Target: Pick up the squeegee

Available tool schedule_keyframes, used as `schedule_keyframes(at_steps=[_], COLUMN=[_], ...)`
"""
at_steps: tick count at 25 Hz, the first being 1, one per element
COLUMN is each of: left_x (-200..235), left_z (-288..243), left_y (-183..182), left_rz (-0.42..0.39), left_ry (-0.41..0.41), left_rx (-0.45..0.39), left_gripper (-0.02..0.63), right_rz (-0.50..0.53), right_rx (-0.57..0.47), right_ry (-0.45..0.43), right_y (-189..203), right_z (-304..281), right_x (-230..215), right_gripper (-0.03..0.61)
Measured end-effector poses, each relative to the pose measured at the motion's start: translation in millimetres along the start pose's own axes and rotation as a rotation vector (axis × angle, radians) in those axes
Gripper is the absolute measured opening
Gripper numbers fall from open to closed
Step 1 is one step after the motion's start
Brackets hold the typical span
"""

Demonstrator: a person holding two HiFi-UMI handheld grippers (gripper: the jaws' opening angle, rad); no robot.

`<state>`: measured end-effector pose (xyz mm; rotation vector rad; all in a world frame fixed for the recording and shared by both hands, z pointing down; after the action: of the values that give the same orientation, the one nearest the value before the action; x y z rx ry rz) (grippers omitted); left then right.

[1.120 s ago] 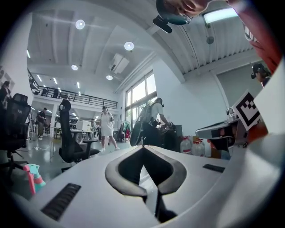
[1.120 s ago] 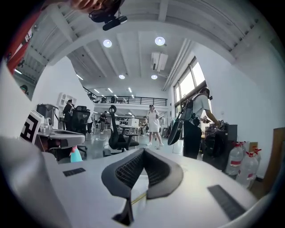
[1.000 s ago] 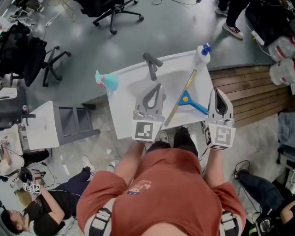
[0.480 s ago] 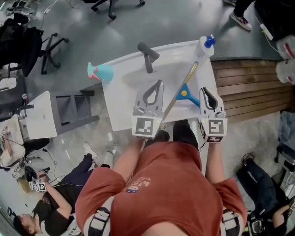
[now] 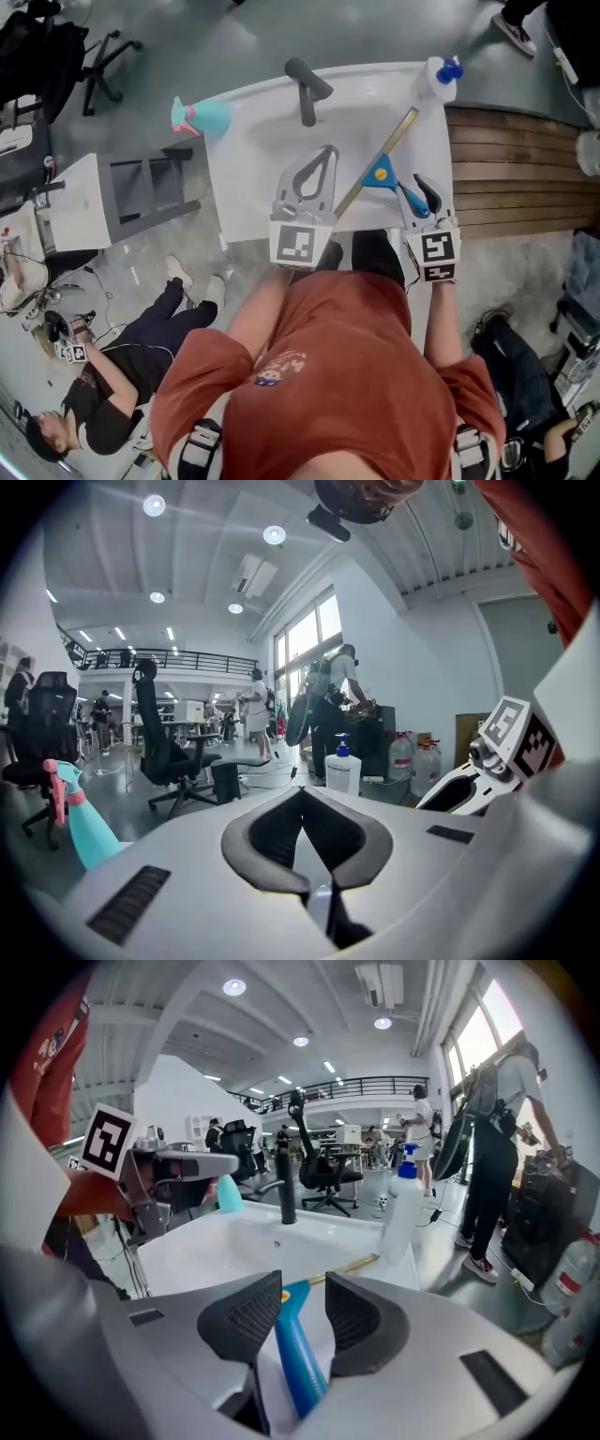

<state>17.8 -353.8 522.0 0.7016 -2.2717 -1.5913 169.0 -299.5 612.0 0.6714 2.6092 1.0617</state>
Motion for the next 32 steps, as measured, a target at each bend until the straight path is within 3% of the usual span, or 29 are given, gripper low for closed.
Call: schedule_keyframes(at_steps=[3,13,24,32], left_x=[-1,-1,1,4], left_z=[-2,-4,-8,-4], left_y=[6,23,31,33], left_rz=[0.011,0.026,0.007,0.019], left_ry=[-0.008,-0.043,-0.065,-0.077], left_rx=[0.013,0.053,0.069,0.07], left_gripper=[0.018,0.018,0.018,0.018], right_rz=[0.066,0.285,0.352,0.363], right_rx=[0.067,0.238,0.341,0.367], right_ry=[-0.042,-0.115,-0.195,-0.176], right_y=[11,37,54,56], right_z=[-9,-34,-53,-59], right_x=[6,19,23,19], right_gripper=[0.196,0.213,0.209,0.149])
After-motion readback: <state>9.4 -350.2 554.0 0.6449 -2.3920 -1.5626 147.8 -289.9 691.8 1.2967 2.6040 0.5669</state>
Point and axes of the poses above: the fingertips, and each gripper's own axes: z backward along the fingers, x to its left, y out of its underside, the point moved 2 cm from there along z, backward along the fingers, and after that the axes turned 9 degrees about x, right-handed, at the moved point
